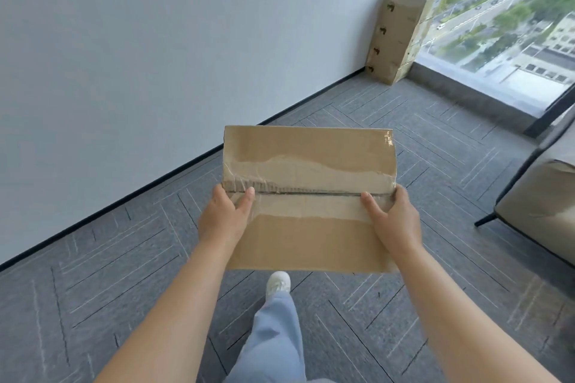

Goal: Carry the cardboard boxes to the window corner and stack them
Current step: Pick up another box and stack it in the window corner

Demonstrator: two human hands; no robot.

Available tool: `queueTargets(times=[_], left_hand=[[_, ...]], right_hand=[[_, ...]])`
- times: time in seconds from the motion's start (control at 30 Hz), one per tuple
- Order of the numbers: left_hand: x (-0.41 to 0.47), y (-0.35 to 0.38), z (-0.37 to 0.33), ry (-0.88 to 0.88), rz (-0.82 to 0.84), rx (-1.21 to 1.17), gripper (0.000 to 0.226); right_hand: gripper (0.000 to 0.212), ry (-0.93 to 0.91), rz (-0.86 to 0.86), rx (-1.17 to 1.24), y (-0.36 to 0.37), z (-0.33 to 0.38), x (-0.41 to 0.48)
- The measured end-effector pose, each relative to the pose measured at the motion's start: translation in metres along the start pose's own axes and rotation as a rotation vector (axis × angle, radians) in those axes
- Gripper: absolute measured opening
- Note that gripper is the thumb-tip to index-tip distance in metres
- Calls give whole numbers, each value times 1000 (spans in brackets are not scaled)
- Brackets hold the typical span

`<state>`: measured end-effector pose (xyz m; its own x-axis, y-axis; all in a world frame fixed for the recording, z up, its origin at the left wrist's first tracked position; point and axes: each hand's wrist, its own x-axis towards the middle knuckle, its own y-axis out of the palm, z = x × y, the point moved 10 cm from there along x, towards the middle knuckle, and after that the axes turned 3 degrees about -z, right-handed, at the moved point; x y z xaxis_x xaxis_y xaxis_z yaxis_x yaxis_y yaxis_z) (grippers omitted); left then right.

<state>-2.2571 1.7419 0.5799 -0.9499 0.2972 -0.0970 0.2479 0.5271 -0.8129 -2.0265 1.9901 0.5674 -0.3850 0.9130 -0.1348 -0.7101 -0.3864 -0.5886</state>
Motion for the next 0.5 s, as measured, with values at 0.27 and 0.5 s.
queueTargets(times=[0.27, 0.5], left_hand=[[171, 48, -88, 130, 81, 8, 65], [287, 78, -172, 236, 118, -35, 65]], right_hand=[[55, 87, -104, 12, 35, 40, 144], [51, 146, -196, 50, 44, 70, 242]])
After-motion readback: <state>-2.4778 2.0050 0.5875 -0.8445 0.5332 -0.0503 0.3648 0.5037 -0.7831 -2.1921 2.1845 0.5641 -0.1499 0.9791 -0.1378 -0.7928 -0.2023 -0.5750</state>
